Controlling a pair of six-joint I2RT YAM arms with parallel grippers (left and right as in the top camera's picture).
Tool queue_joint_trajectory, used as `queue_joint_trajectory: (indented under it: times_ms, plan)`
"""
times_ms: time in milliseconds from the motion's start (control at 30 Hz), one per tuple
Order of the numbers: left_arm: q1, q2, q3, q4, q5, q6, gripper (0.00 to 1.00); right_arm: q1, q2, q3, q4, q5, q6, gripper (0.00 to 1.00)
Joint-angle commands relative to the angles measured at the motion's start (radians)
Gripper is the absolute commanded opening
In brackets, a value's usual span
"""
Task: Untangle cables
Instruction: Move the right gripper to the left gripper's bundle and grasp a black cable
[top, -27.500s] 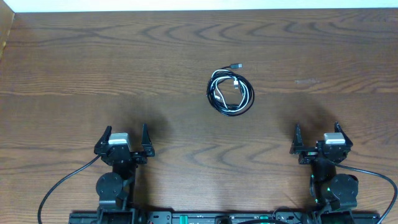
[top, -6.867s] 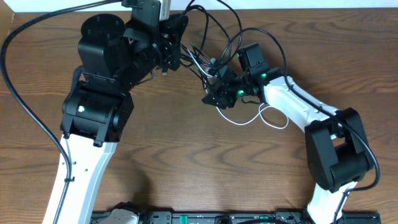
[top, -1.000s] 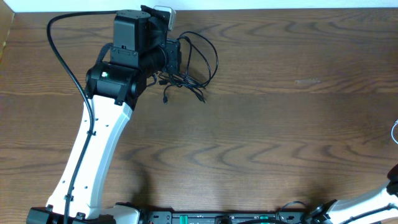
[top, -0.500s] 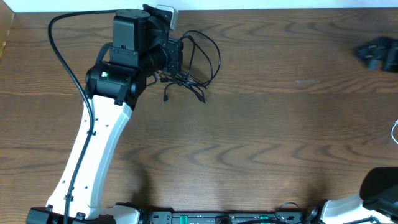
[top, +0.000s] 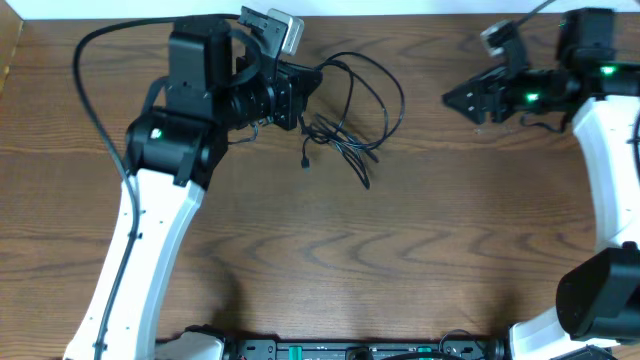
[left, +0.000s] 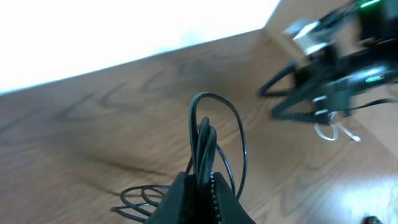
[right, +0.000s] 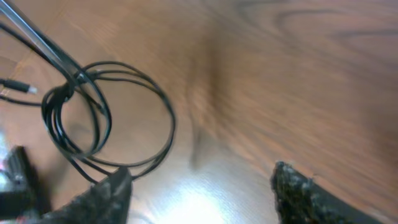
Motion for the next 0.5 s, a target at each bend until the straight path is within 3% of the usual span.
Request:
queue_joint_trajectory:
  times_ms: [0,467]
  plan:
    - [0.001,-0.051,-0.003,0.012,0.065,0.020,0.08,0.033,0.008,-0.015,0.010,-0.102,-0.003,0.60]
    - [-0.016,-0.057,-0.003,0.010,0.057,0.021,0.08,0.158,0.008,-0.015,0.079,-0.223,-0.010,0.56]
